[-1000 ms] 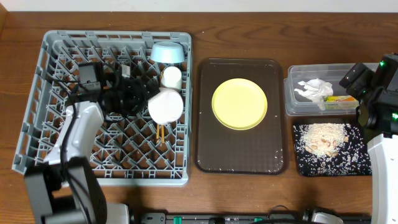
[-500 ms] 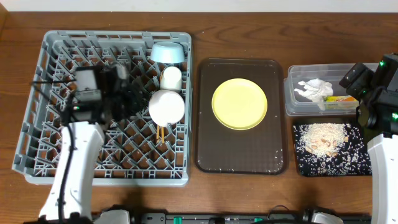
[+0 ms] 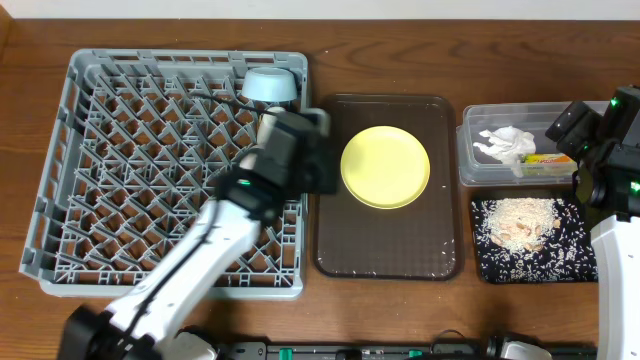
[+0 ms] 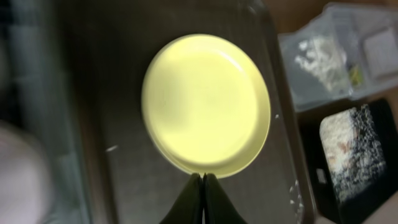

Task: Sort waste into correct bins and load items into the dishwasher rack
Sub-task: 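Reach the left gripper back to the yellow plate on the tray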

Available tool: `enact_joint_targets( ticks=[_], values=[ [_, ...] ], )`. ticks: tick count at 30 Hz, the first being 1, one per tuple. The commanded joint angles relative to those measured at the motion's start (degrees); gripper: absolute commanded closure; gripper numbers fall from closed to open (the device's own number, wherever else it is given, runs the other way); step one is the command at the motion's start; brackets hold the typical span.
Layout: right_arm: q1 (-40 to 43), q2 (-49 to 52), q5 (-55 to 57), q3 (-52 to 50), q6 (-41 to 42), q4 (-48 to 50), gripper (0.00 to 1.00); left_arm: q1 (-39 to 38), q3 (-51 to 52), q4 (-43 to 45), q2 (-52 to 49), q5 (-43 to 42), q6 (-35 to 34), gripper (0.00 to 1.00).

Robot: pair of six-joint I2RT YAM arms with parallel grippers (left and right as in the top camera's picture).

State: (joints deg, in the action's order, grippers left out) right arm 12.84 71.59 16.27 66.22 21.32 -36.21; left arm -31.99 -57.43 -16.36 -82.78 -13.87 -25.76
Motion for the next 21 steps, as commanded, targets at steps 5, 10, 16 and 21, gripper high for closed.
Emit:
enact_joint_targets(
  ticks=[5, 10, 16, 21],
  values=[
    [0.26, -0.35, 0.17, 0.42, -0.20, -0.04, 0.01, -8.44, 0.31, 8.41, -11.93, 13.09, -0.72, 0.94],
    [0.26, -0.35, 0.17, 0.42, -0.20, -0.04, 0.01, -9.18, 0.31, 12.46, -19.10, 13.07, -0.70, 0.94],
    [0.26, -0.35, 0.17, 0.42, -0.20, -0.04, 0.01, -9.18, 0.31, 7.06, -21.51, 13.00, -0.72, 0.94],
    [0.26, -0.35, 0.17, 0.42, -0.20, -0.04, 0.01, -9.18, 0.31, 0.09, -21.46, 7.98, -0.72, 0.93]
  ],
)
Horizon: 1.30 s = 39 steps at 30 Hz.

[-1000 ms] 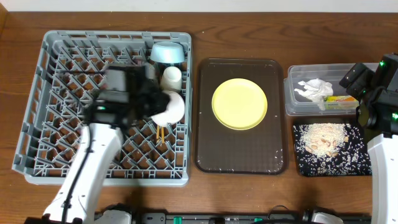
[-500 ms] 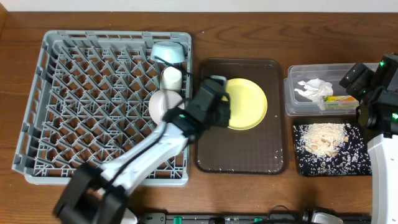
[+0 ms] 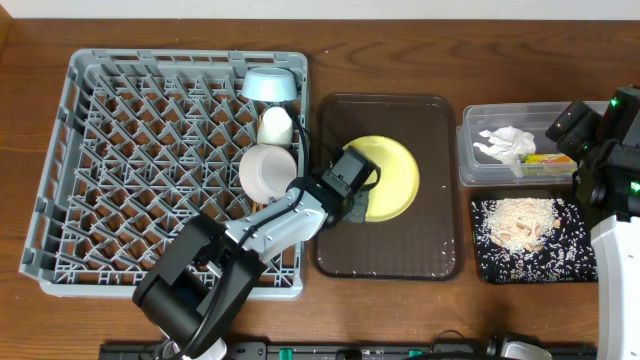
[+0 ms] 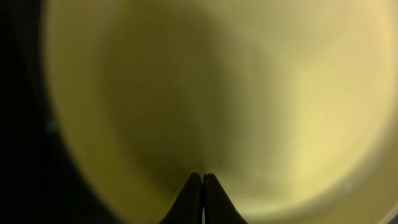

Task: Sort waste into correct bins and load items into the dishwasher rack
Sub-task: 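Reach the left gripper back to the yellow plate on the tray, then grasp the rim of the yellow plate with the left gripper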

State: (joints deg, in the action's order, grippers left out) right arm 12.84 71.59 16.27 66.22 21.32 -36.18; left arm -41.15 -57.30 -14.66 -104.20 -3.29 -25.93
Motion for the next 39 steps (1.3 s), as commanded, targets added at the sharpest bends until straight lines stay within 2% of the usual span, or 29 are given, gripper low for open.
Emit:
enact_joint_targets(
  ticks=[1, 9, 16, 24, 33, 39],
  values=[
    [0.26, -0.35, 0.17, 0.42, -0.20, -0.09, 0.01, -0.02, 0.17, -2.60, -0.04, -4.24, -0.55, 0.94],
    [0.26, -0.35, 0.17, 0.42, -0.20, -0.09, 0.01, -0.02, -1.01, -3.74, 0.17, -7.02, -0.48, 0.89],
    [0.26, -0.35, 0.17, 0.42, -0.20, -0.07, 0.01, -0.50, -3.32, -3.52, 0.15, -16.44, 1.46, 0.89],
    [0.26, -0.35, 0.17, 0.42, -0.20, -0.07, 0.01, -5.92, -3.26, -2.80, 0.13, -16.41, 1.49, 0.89],
    [0.26, -0.35, 0.17, 0.42, -0.20, -0.07, 0.01, -12.63, -3.28, 3.06, 0.11, -17.99, 1.46, 0.89],
    [0.26, -0.35, 0.17, 0.42, -0.20, -0.07, 0.01, -13.53, -3.43, 4.52, 0.17, -17.86, 3.34, 0.89]
  ],
)
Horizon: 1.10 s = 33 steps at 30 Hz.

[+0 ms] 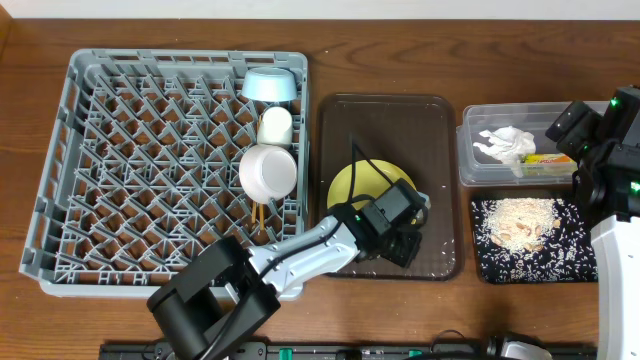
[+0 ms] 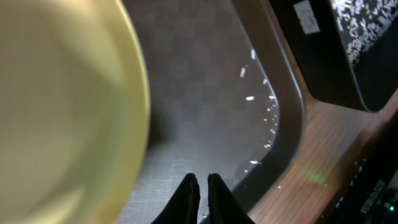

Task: Sort waste into correct bins and load items into the dishwasher rack
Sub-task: 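Grasp the rim of the yellow plate with the left gripper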

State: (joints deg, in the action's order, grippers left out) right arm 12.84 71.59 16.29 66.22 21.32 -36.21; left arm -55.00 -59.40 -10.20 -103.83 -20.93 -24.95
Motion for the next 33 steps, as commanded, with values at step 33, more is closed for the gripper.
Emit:
enact_joint_targets(
  ticks=[33],
  values=[
    [0.26, -0.35, 0.15, 0.42, -0.20, -0.04, 0.01, 8.44, -0.74, -12.59, 1.07, 42.69, -0.24, 0.84]
  ],
)
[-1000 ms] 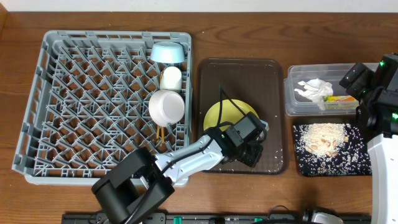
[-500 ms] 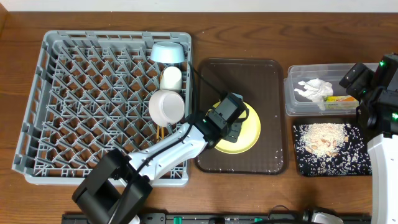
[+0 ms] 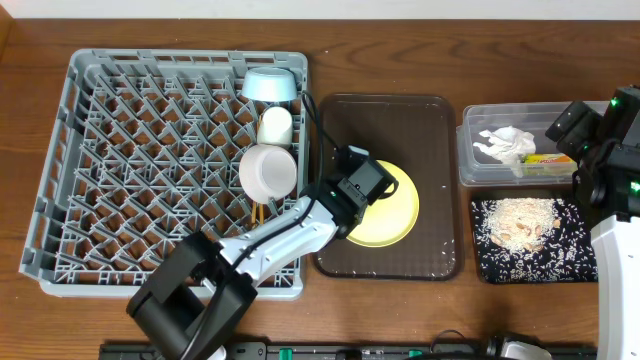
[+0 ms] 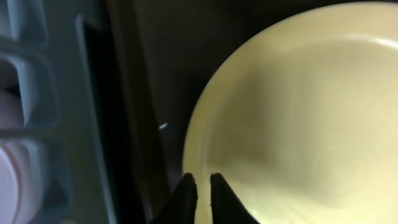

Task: Sort waste into correct bins and load items into the dishwasher rack
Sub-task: 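Grasp the rim of the yellow plate with the left gripper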

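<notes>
A yellow plate [image 3: 395, 210] [image 4: 298, 112] lies in the lower middle of the brown tray [image 3: 390, 120] [image 4: 137, 74]. My left gripper [image 3: 352, 195] [image 4: 200, 183] is at the plate's left rim. One finger is outside the rim and one on the plate, with a narrow gap that holds the rim. The grey dishwasher rack [image 3: 150, 150] [image 4: 56, 93] is just left of the tray. My right gripper [image 3: 565, 125] hangs by the bins at the far right; its jaws are too small to read.
In the rack's right columns sit a blue bowl [image 3: 270, 85], a white cup [image 3: 275, 125] and a white bowl [image 3: 268, 170]. A clear bin [image 3: 470, 175] holds paper scraps. A black bin [image 3: 570, 265] holds food scraps. Small crumbs lie on the tray.
My left gripper was over the tray's lower right, beside the plate's right edge, with a slit between its fingers. Now it is at the plate's left rim, fingers astride it. The right arm is unchanged.
The plate lay in the tray's upper middle with my shut left gripper above its near edge. Then the shut gripper was low on the plate, which sat slightly lower. Later the gripper was past the plate's right side. Now it grips the left rim, and the plate is lower in the tray.
</notes>
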Available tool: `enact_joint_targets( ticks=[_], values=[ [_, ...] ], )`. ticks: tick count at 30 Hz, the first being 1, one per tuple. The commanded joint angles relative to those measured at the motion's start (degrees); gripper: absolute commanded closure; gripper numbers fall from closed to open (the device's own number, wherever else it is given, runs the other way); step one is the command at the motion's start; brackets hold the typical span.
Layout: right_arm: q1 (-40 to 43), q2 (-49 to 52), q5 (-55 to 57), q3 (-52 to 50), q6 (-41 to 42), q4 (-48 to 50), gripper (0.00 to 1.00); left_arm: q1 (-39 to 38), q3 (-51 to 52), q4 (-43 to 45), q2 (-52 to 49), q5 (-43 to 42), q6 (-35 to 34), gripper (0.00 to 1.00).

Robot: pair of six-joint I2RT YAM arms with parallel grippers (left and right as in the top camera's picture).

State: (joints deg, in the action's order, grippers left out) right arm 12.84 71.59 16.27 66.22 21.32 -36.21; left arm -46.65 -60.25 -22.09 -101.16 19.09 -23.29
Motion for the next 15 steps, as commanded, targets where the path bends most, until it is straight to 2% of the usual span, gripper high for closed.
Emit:
enact_joint_targets(
  ticks=[1, 3, 4, 6, 10, 15],
  values=[
    [0.26, -0.35, 0.17, 0.42, -0.20, -0.04, 0.01, 0.17, 0.13, -1.05, -1.95, 2.73, -2.71, 0.83],
    [0.26, -0.35, 0.17, 0.42, -0.20, -0.04, 0.01, 0.37, 0.13, -1.31, -2.49, 3.23, -4.31, 0.84],
    [0.26, -0.35, 0.17, 0.42, -0.20, -0.07, 0.01, 0.44, 0.13, -1.49, -2.58, 3.72, -5.29, 0.78],
    [0.26, -0.35, 0.17, 0.42, -0.20, -0.04, 0.01, 0.79, 0.13, -1.70, -2.67, 4.37, -7.52, 0.73],
    [0.26, -0.35, 0.17, 0.42, -0.20, -0.04, 0.01, 1.33, 0.13, -1.70, -2.67, 4.22, -10.12, 0.73],
    [0.26, -0.35, 0.17, 0.42, -0.20, -0.04, 0.01, 1.33, 0.13, -1.44, -2.67, -2.10, -10.03, 0.73]
  ],
)
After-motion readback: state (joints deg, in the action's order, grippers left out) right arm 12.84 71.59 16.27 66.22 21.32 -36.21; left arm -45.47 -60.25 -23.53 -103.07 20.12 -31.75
